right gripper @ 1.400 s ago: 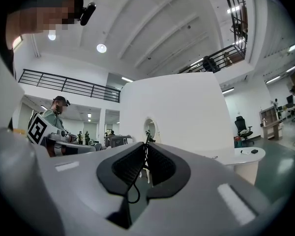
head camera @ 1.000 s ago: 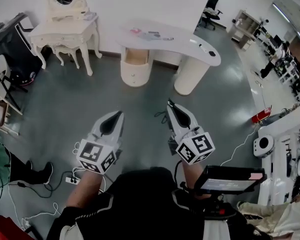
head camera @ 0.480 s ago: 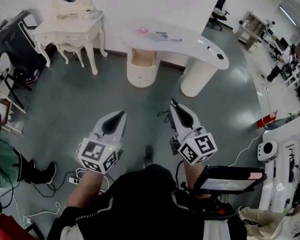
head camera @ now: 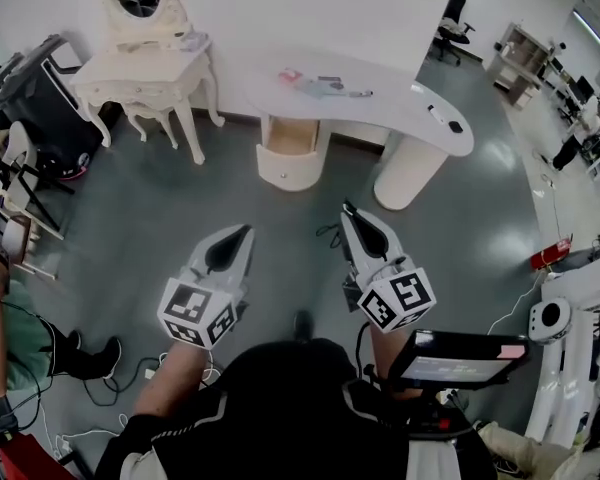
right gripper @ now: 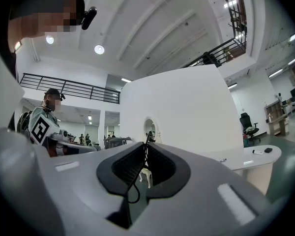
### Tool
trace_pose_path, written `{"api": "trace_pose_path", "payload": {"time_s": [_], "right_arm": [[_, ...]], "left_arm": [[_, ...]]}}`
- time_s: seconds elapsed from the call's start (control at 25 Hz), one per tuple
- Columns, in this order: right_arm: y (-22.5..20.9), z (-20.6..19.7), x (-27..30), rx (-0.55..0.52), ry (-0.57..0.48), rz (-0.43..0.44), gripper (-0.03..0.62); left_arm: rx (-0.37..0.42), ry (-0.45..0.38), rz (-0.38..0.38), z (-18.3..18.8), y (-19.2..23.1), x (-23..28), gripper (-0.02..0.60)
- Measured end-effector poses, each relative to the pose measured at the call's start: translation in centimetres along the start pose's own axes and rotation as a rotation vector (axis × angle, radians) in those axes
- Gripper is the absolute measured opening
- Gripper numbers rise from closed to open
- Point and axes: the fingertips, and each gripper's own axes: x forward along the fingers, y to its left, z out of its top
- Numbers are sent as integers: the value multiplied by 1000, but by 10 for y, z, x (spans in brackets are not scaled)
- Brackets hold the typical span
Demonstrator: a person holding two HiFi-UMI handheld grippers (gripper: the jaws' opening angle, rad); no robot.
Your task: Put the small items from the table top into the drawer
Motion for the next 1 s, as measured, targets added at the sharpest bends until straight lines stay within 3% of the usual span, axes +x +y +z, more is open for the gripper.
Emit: {"api": "trace_pose_path", "payload": {"time_s": [0.52, 1.0], "right_arm": [[-104, 8, 39, 15, -13, 49, 26], [-148, 3, 68, 27, -14, 99, 27]], "left_arm": [[21, 12, 36, 16, 0, 104, 2], [15, 73, 50, 6, 5, 158, 2]]}}
